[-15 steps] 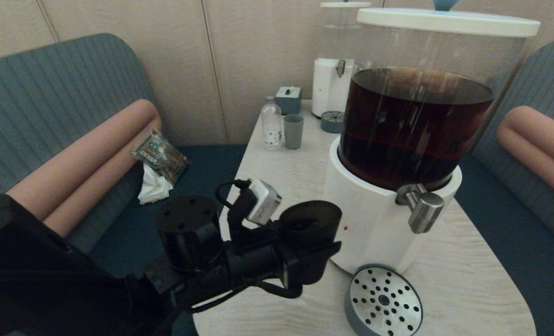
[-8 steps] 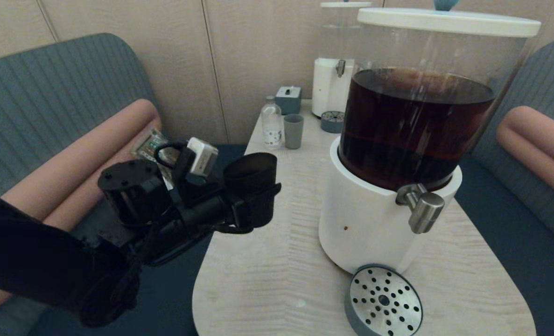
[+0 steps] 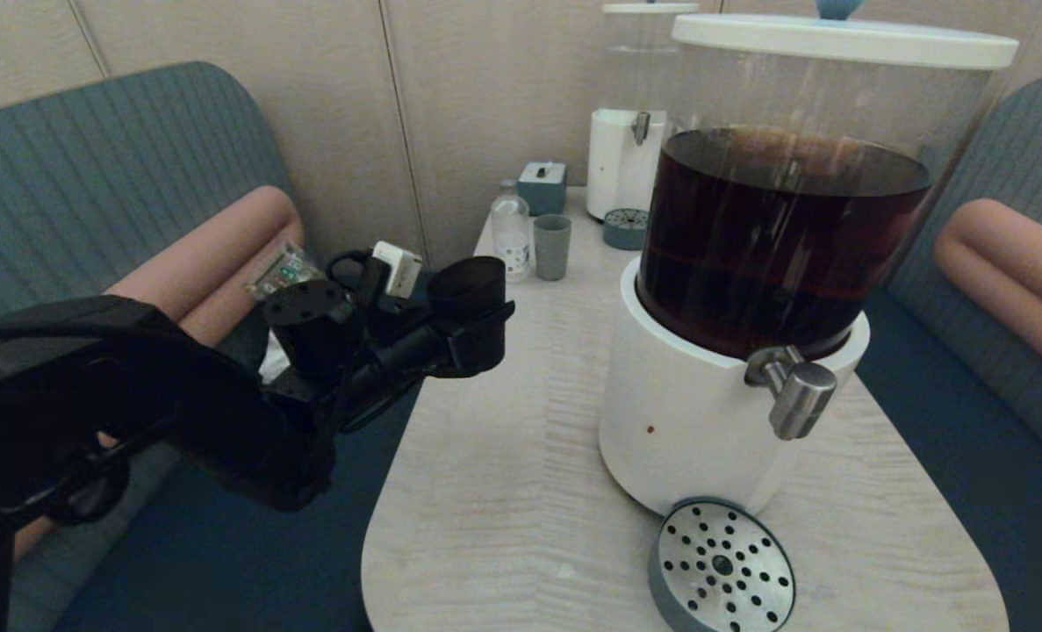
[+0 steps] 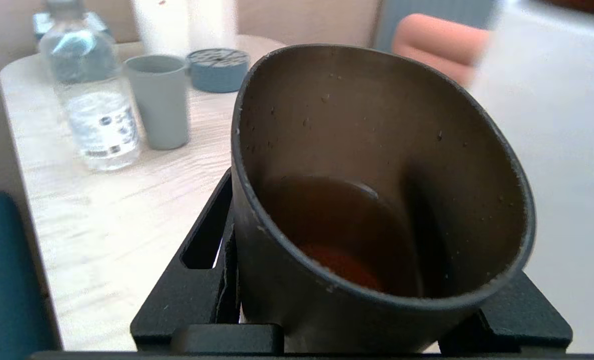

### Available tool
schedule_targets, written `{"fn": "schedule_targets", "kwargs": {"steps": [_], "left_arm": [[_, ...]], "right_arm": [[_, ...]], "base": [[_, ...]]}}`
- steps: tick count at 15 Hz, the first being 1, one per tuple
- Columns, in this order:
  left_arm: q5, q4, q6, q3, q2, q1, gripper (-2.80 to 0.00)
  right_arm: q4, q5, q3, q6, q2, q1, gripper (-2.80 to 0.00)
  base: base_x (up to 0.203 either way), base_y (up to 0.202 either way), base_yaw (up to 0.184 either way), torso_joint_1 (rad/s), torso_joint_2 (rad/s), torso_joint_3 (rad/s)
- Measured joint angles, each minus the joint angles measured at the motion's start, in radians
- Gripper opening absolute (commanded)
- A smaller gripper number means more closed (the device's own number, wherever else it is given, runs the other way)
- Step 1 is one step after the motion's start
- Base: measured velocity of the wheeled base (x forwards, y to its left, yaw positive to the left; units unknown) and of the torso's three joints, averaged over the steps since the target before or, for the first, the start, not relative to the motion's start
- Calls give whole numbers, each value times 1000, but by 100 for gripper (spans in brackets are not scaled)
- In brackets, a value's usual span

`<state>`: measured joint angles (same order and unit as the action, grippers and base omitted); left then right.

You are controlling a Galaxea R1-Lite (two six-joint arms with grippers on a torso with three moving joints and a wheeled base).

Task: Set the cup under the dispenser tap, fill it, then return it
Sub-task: Place the cup next to the water dispenser

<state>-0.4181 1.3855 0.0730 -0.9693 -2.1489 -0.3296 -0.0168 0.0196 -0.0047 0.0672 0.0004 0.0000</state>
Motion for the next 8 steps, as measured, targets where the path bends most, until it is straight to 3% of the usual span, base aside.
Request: {"fn": "schedule_targets", "kwargs": {"steps": [8], "left_arm": [[0,11,4,-194,-238,32,-280]], "right_arm": [[0,0,0,0,0,0,-280]], "base": [[0,0,0,0,0,0]]}}
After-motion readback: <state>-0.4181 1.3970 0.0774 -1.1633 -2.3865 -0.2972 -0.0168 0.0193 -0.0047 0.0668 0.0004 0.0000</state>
